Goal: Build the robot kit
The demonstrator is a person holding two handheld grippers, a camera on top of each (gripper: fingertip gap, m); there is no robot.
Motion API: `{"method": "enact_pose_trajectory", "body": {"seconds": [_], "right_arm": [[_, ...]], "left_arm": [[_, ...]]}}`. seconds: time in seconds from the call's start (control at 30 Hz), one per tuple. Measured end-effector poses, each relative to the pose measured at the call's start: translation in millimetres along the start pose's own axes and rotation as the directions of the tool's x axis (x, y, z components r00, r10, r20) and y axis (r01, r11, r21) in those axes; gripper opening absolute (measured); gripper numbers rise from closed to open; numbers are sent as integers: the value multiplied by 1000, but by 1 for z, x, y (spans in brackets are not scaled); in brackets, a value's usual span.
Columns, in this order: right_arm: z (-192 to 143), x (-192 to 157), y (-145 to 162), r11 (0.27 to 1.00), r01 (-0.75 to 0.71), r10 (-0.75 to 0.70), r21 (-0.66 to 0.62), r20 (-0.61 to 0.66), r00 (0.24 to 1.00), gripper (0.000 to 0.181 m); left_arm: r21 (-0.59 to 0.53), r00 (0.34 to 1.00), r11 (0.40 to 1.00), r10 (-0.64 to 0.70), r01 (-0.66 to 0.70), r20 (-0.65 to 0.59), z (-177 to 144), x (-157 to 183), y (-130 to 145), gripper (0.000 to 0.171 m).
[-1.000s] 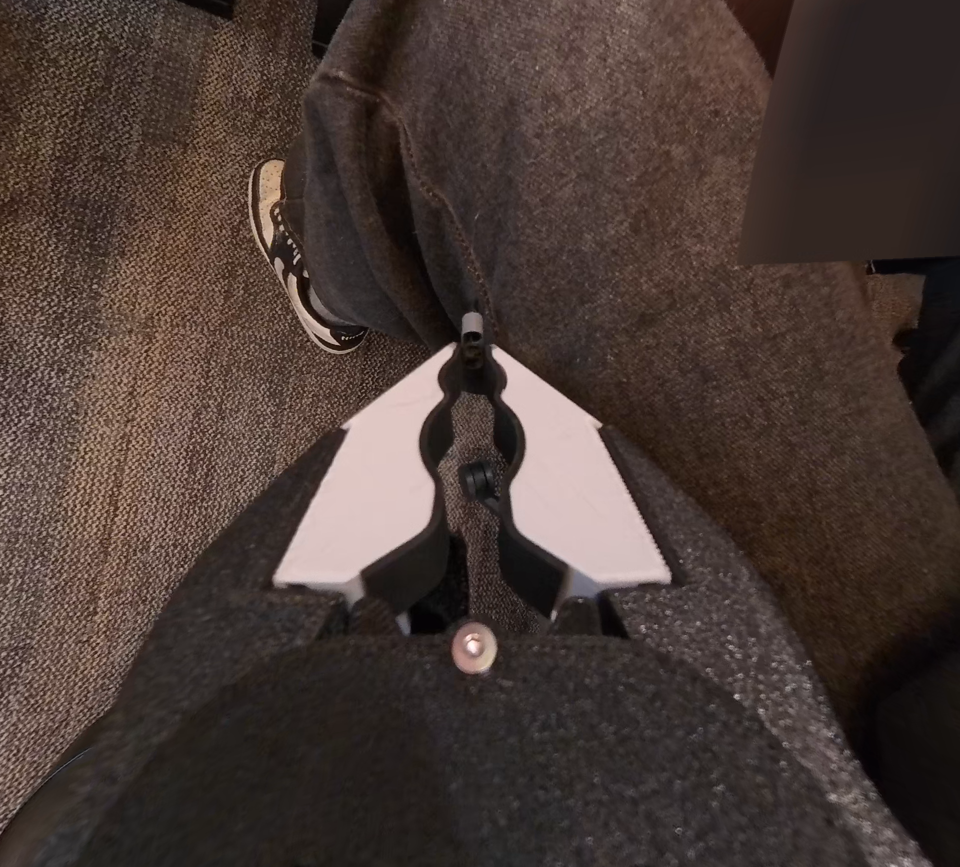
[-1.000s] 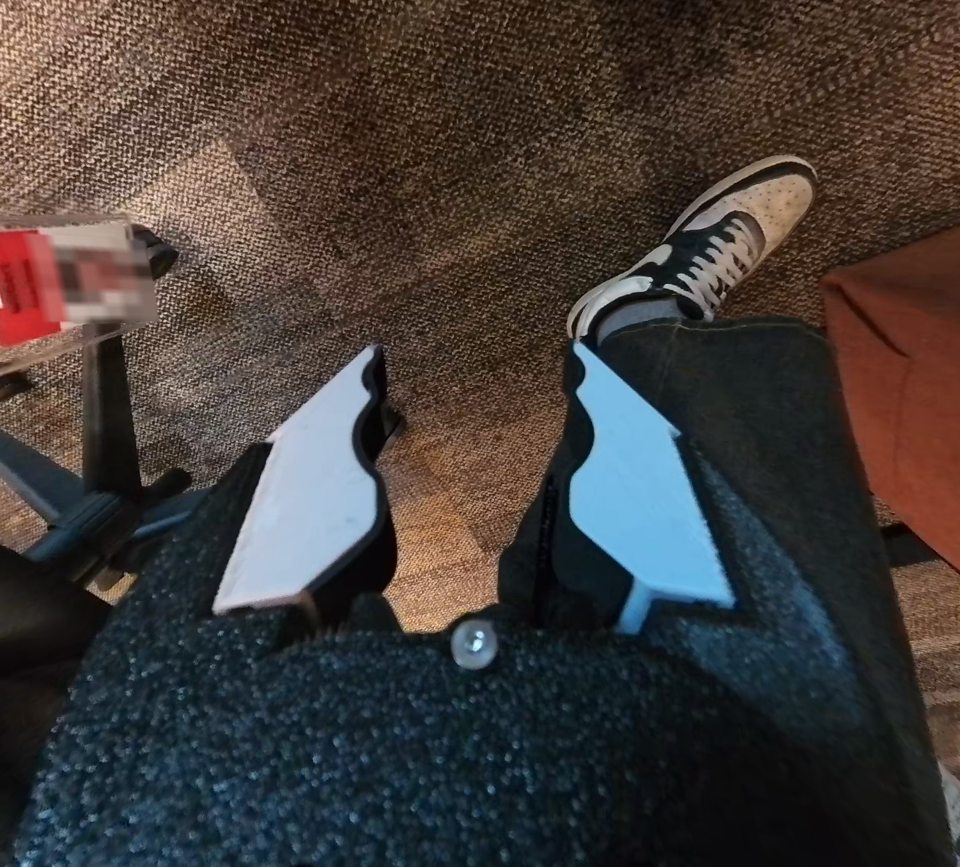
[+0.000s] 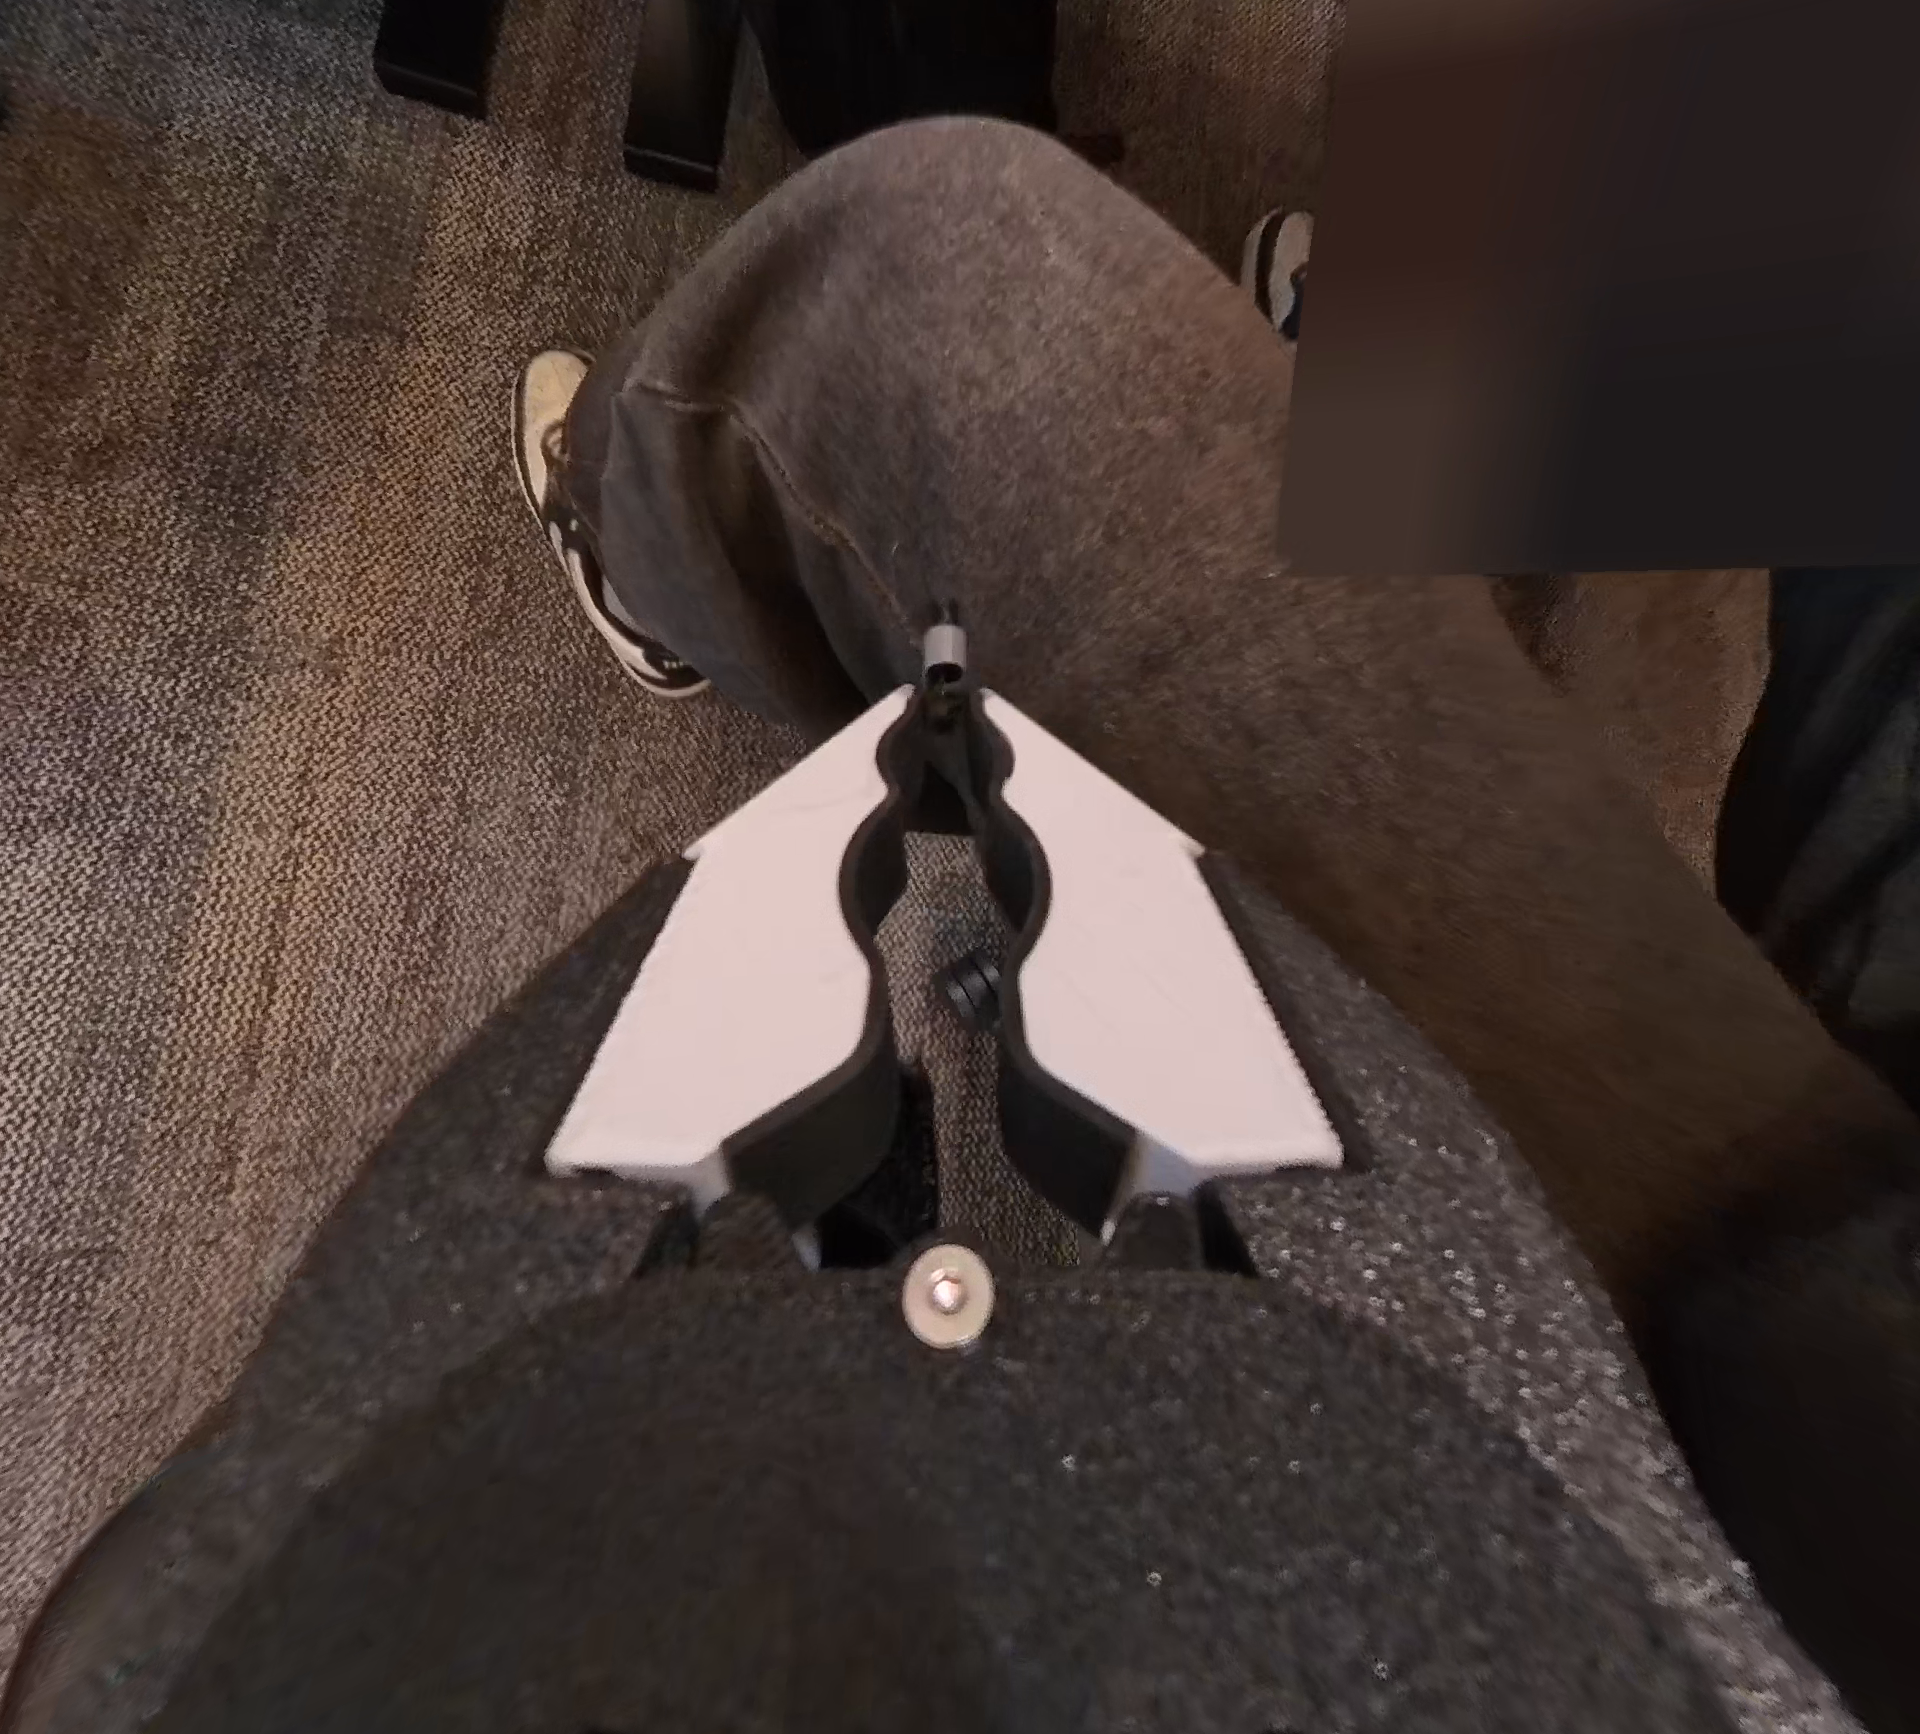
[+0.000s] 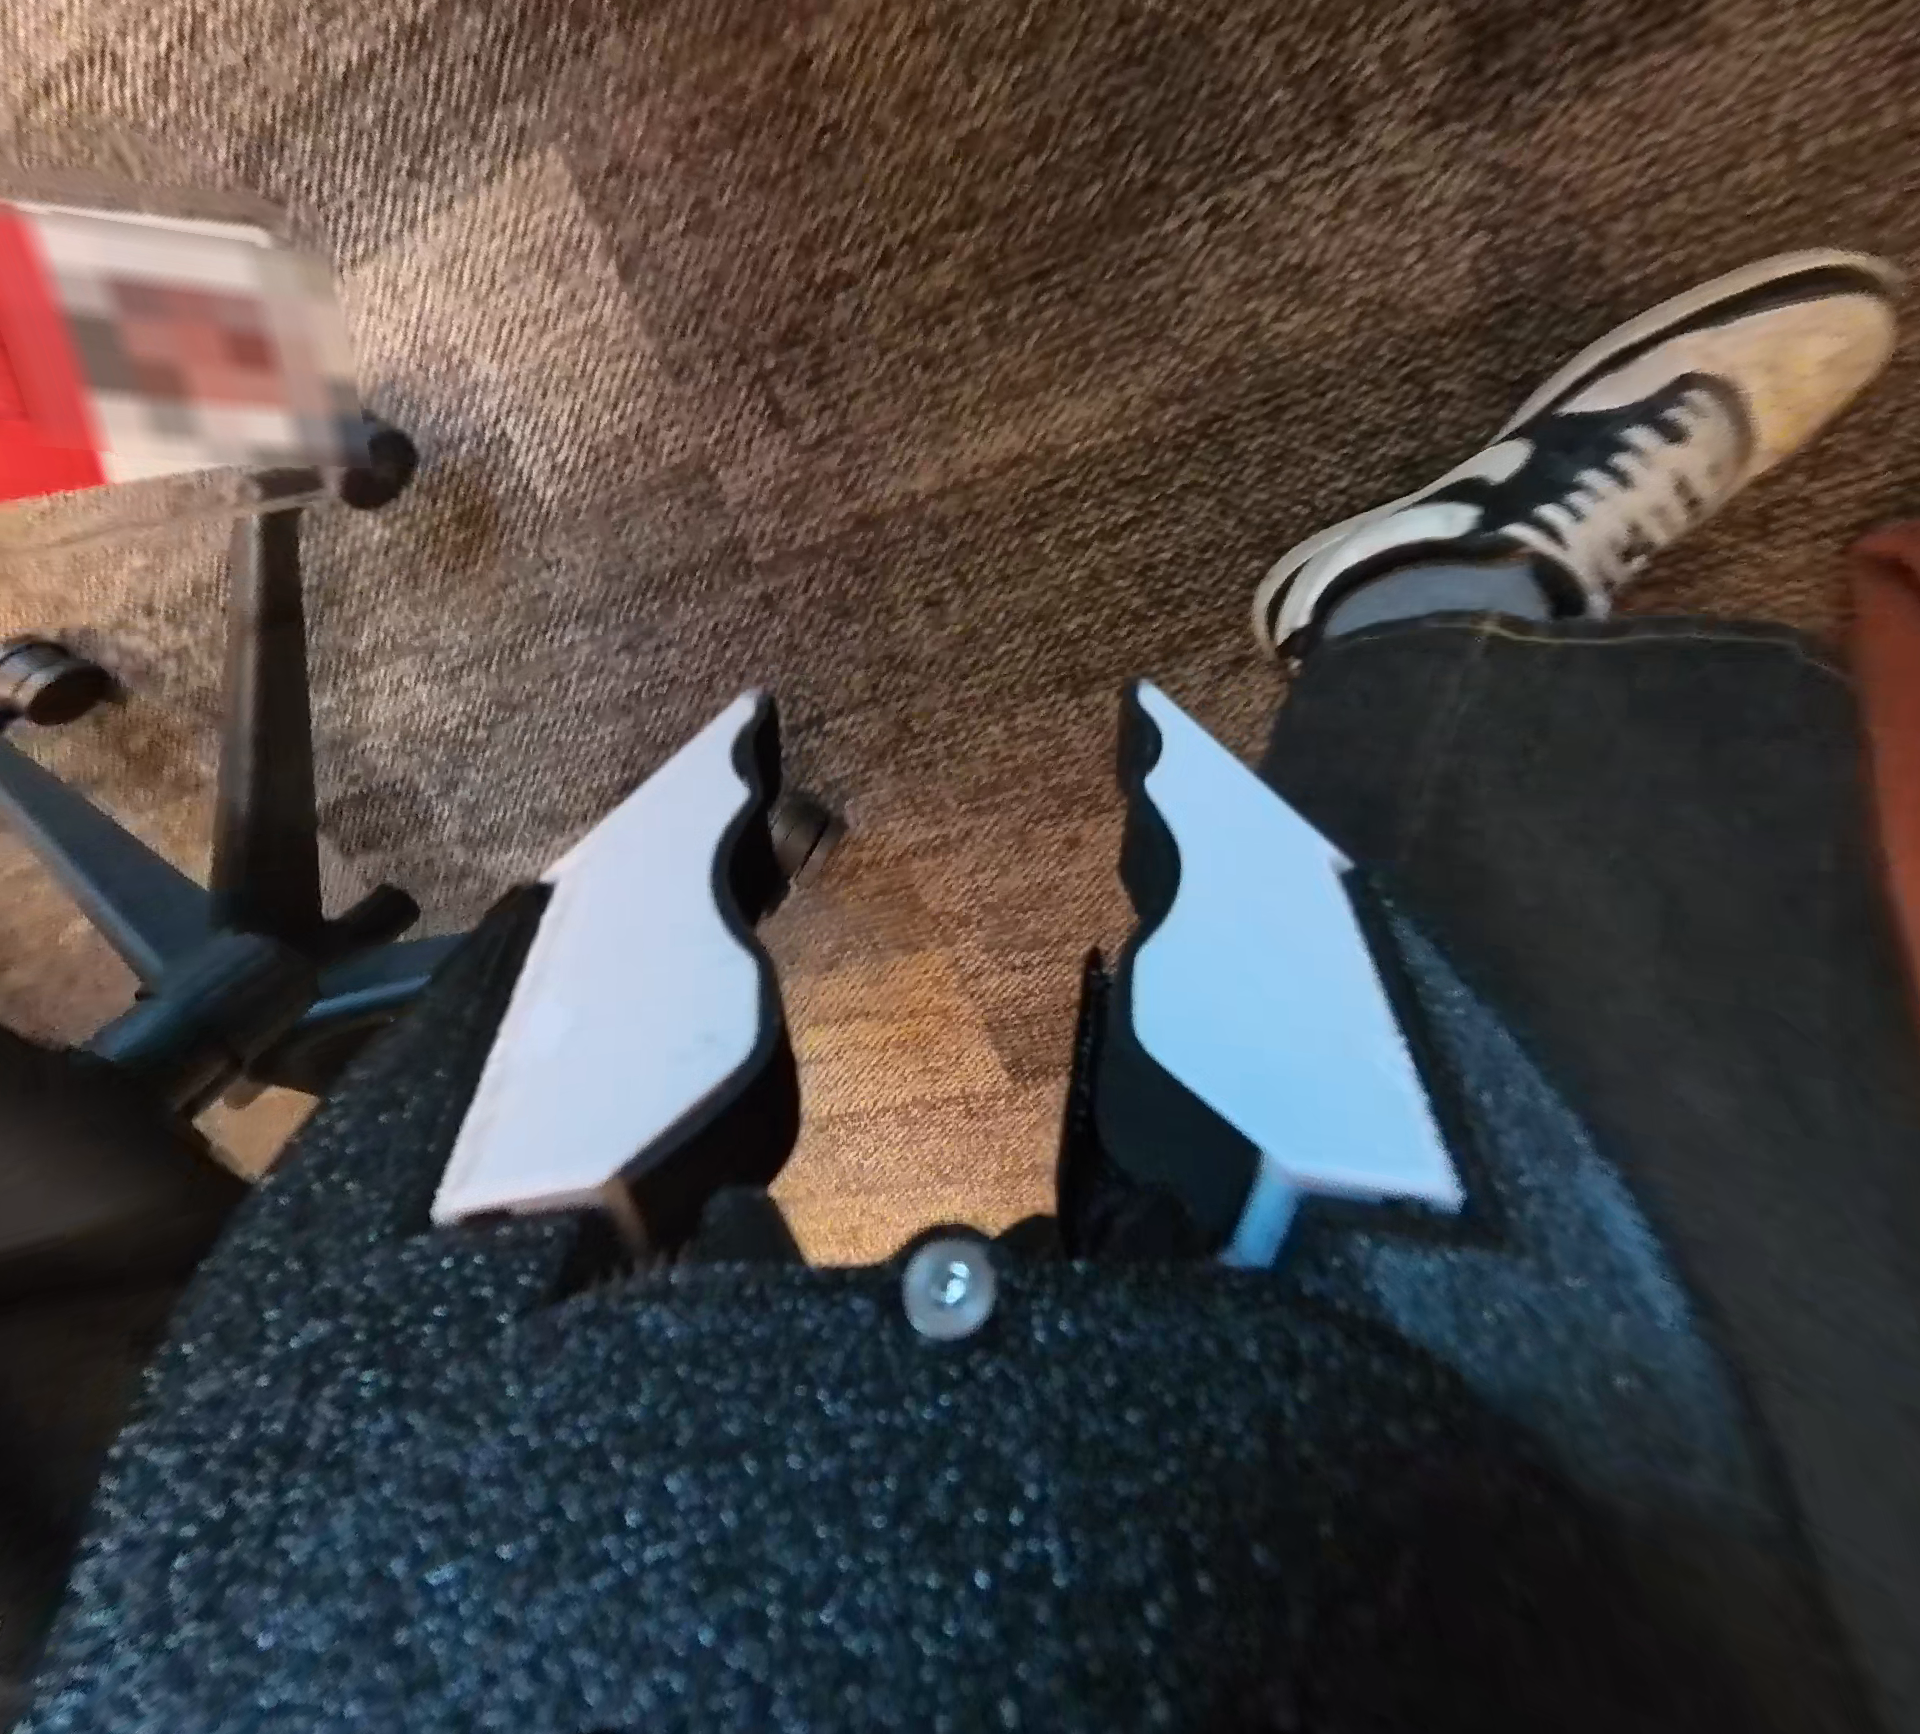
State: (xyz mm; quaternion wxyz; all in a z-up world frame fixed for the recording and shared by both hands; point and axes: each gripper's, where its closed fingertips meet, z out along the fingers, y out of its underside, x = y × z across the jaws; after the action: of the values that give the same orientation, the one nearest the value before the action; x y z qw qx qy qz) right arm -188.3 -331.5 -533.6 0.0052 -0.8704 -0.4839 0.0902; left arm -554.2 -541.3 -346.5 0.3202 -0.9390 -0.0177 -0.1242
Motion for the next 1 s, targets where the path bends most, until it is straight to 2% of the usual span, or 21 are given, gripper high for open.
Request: {"method": "enact_pose_trajectory", "body": {"seconds": [0.17, 0.33, 0.4, 0.47, 0.6, 0.7, 0.77, 0.87, 1.0], "right_arm": [[12, -36, 22, 999, 44, -45, 29, 41, 998, 65], [32, -85, 43, 997, 61, -66, 42, 135, 989, 63], [48, -103, 63, 995, 103, -101, -8, 150, 983, 61], [67, -121, 86, 985, 145, -129, -88, 170, 977, 60], [102, -173, 129, 946, 219, -156, -238, 255, 954, 58], [133, -216, 155, 924, 191, -78, -330, 327, 942, 56], [157, -233, 182, 882, 136, 31, -452, 343, 939, 57], [190, -253, 222, 771, -9, 265, -636, 308, 914, 61], [242, -266, 251, 602, -225, 538, -767, 180, 824, 61]], "left_arm": [[17, 997, 1000, -5, 4, 72, -50, 13, 44, 7], [8, 939, 997, -70, 71, 336, -140, -13, 117, 7], [1, 903, 995, -94, 104, 419, -176, -21, 154, 7], [31, 882, 986, -161, 164, 444, -206, -20, 186, 7], [83, 852, 969, -245, 233, 462, -249, -17, 230, 7], [99, 849, 969, -245, 225, 469, -269, -15, 242, 7], [128, 855, 970, -243, 206, 458, -275, -12, 238, 7], [185, 899, 962, -254, 199, 356, -265, 5, 222, 7], [163, 958, 981, -144, 105, 248, -235, 31, 210, 7]]}}
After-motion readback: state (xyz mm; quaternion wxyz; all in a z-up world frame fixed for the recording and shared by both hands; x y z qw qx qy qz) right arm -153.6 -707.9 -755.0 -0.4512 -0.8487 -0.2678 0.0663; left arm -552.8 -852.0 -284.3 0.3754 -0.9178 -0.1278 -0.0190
